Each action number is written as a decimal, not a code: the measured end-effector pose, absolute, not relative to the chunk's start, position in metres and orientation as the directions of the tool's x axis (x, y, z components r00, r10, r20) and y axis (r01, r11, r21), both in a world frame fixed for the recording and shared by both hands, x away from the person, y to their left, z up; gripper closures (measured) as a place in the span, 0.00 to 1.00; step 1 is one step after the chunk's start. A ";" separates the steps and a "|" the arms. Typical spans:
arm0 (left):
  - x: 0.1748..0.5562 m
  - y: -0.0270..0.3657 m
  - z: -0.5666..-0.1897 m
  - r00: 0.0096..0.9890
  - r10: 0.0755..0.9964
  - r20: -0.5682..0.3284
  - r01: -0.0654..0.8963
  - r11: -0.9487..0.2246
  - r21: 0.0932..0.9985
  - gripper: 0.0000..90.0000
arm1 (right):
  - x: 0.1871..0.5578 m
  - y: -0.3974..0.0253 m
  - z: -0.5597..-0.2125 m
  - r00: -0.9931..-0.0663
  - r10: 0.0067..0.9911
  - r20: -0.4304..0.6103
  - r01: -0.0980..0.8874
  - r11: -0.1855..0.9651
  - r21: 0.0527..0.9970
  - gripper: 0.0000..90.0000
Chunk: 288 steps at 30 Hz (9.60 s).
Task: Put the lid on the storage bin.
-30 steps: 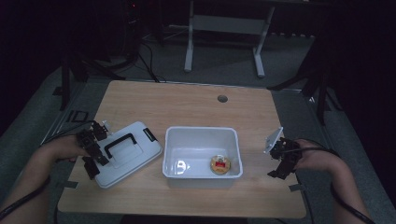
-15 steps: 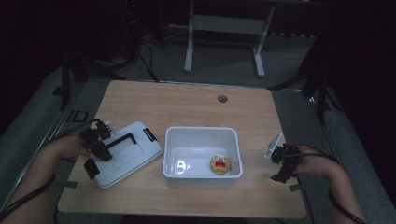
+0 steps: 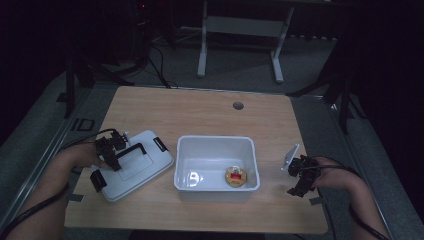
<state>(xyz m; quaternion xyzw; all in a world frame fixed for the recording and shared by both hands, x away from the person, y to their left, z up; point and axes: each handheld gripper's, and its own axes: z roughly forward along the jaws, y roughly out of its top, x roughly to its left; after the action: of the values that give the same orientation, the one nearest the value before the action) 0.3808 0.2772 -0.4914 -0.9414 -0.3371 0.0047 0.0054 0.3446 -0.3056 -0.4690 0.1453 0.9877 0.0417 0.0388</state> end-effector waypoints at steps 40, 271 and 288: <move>0.387 0.280 -0.467 0.761 0.643 -0.082 0.647 -0.761 0.034 0.93 | 0.353 -0.314 -0.476 -0.936 0.348 -0.057 0.344 0.937 0.066 0.17; 0.374 0.119 -0.370 0.969 0.238 0.061 0.200 -0.909 0.366 0.06 | 0.360 -0.279 -0.463 -0.950 0.290 -0.113 0.274 0.952 0.139 0.15; 0.366 0.168 -0.375 0.949 0.307 0.068 0.259 -0.887 0.382 0.06 | 0.363 -0.277 -0.462 -0.945 0.303 -0.122 0.284 0.948 0.146 0.16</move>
<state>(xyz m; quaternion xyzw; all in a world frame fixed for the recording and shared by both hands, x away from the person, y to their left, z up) 0.3662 0.1679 -0.3748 -0.9693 -0.1460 -0.0631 -0.1874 0.3630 -0.2770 -0.4625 0.1491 0.9842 0.0631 0.0716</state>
